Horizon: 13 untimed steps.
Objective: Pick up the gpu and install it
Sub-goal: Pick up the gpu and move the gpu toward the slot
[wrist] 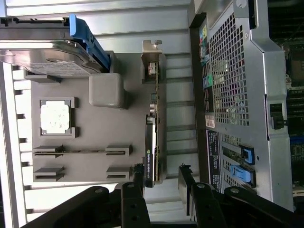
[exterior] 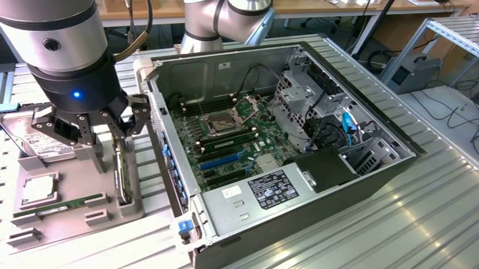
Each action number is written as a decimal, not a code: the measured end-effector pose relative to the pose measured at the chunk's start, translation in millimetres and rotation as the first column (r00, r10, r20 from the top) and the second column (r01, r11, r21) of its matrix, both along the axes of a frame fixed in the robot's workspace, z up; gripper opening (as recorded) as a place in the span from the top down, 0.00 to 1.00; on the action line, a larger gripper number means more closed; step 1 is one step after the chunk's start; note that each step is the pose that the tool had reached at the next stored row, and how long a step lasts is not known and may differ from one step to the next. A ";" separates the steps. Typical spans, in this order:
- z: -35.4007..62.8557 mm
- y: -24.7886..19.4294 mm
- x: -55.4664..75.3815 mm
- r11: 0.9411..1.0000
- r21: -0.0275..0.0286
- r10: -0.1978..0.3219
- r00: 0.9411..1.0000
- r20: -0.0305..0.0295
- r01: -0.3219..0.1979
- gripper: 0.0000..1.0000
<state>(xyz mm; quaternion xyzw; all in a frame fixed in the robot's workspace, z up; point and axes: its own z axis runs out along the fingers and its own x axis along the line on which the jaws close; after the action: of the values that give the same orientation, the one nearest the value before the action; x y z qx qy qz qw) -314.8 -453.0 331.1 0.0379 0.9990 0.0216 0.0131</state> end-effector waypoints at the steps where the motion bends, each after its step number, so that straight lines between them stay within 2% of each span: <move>1: -0.3 0.0 0.0 1.000 0.000 0.000 1.000 0.000 0.000 0.58; 13: -3.6 0.0 0.0 1.000 0.000 0.000 1.000 0.000 0.000 0.58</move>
<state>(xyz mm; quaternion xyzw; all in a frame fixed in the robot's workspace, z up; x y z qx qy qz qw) -314.8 -453.0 327.5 0.0379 0.9990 0.0216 0.0130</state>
